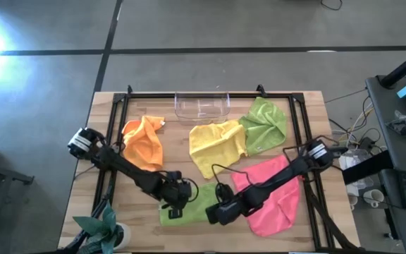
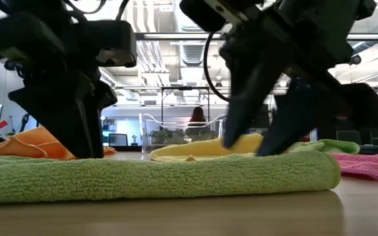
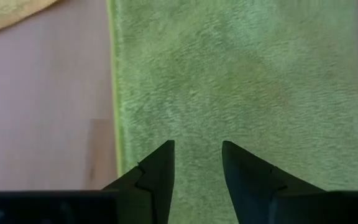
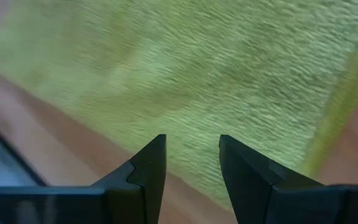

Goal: Fold microfiber towels
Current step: Fold the bottom green microfiber cloth

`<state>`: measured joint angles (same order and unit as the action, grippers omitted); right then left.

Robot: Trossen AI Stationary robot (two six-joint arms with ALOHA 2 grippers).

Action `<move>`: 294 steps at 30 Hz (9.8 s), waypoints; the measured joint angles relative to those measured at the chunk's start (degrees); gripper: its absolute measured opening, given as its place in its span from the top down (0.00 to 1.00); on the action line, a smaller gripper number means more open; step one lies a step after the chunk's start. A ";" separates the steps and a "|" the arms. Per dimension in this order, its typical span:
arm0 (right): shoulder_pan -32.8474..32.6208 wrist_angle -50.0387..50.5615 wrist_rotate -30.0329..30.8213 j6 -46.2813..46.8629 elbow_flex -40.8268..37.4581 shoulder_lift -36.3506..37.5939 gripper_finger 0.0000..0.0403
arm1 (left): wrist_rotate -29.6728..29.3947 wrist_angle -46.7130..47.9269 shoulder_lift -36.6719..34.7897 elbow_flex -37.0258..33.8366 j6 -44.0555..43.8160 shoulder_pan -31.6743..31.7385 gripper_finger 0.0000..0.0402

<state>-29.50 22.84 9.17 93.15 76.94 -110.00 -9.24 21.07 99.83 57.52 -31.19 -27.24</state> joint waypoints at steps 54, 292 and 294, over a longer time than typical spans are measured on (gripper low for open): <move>1.03 8.97 -0.15 -25.70 24.61 -13.71 0.66 | -6.58 7.15 -24.40 -4.52 0.09 -0.57 0.71; 3.12 36.84 23.24 -40.71 25.67 -11.29 0.98 | -10.31 19.90 3.28 13.91 -16.47 0.29 1.00; 3.54 36.86 22.92 -41.28 25.64 -11.29 0.98 | -10.33 19.92 3.28 13.66 -16.47 0.59 1.00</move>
<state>-25.95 59.70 32.09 51.86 102.59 -121.30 -19.57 41.00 103.11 71.18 -47.66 -26.65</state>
